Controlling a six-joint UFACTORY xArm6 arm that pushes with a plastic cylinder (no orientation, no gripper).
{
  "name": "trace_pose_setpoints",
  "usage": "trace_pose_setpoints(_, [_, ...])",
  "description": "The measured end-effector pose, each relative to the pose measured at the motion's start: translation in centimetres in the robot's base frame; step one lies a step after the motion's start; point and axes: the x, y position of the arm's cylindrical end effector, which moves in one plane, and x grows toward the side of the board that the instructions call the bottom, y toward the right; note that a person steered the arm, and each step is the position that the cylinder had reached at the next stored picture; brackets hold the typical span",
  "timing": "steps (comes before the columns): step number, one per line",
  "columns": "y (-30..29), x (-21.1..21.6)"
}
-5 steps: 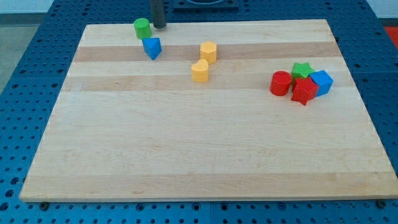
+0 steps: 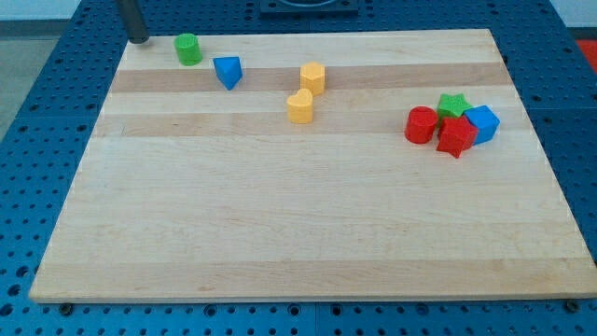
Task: Push green circle into blue triangle
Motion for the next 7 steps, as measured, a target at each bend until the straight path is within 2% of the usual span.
trace_pose_setpoints(3, [4.7, 0.3])
trace_pose_setpoints(5, [6.2, 2.2])
trace_pose_setpoints(7, [7.8, 1.6])
